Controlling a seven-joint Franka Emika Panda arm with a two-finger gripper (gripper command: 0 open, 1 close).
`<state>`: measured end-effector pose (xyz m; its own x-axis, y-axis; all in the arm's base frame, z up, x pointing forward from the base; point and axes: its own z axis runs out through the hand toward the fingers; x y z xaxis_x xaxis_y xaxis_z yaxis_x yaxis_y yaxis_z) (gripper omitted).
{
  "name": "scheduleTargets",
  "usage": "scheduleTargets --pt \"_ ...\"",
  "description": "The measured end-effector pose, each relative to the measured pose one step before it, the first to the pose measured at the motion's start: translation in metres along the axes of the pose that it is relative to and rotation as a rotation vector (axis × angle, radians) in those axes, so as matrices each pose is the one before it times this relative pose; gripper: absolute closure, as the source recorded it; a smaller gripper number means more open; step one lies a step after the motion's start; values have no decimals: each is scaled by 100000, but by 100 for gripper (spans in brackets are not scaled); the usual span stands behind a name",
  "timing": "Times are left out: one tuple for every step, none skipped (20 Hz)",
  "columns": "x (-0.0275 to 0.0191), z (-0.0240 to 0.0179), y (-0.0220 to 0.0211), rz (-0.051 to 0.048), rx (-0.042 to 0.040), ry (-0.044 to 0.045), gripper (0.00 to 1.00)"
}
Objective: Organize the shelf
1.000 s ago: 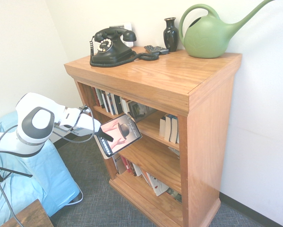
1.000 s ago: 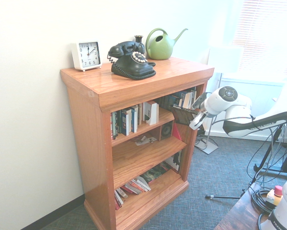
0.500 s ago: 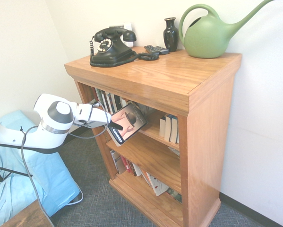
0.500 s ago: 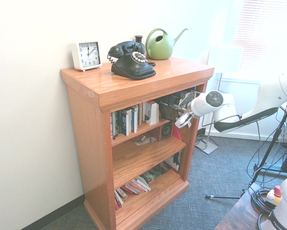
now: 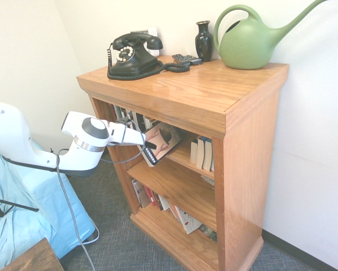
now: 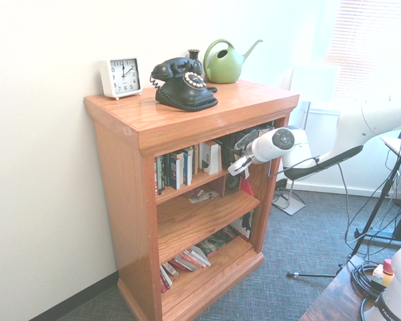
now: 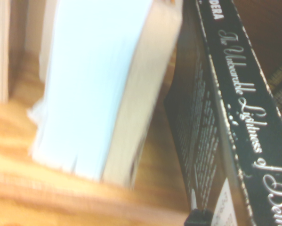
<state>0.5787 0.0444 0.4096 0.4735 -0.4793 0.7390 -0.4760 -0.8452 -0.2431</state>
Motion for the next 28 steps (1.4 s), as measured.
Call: scheduleTargets --pt "162 280 -202 859 294 -228 100" --pt "206 249 -210 667 317 -38 100" --pt "158 245 -226 799 319 -202 100" --pt "194 220 -290 670 392 -198 100" --pt "187 191 -357 479 544 -156 100" --pt "187 200 -341 382 470 -117 100" --pt "208 227 -286 191 230 -101 100" --pt "264 269 -275 41 56 -43 100" --pt "151 330 -192 69 -86 -190 100" --pt "-100 287 -43 177 -350 -437 100" --pt "-48 152 17 -178 -557 -186 0" --pt "-17 116 21 -182 -424 -137 0" --pt "-7 100 -21 -299 -205 -131 0" --pt "-18 85 -15 -172 -211 -71 0" --pt "-28 62 -28 -23 -341 1 0" --pt "-24 14 -50 74 -314 -3 0" --pt "-2 4 -27 113 -181 -31 0" --pt "-6 -1 -21 70 -9 -80 0" --pt "-9 -7 -39 81 2 -135 0" --pt "-43 2 -64 -210 -13 -242 0" --pt "-105 2 -109 -316 138 -306 0" --pt "-159 -29 -205 -474 321 -407 0" --pt "-154 -33 -224 -168 329 -440 0" --pt "-93 -47 -156 -313 244 -250 0" --pt "-52 -36 -89 -289 139 -119 0" --pt "-49 -44 -61 -149 107 -43 0" --pt "-43 -80 -25 -158 81 -7 0" --pt "-60 -170 -50 -228 139 42 0"
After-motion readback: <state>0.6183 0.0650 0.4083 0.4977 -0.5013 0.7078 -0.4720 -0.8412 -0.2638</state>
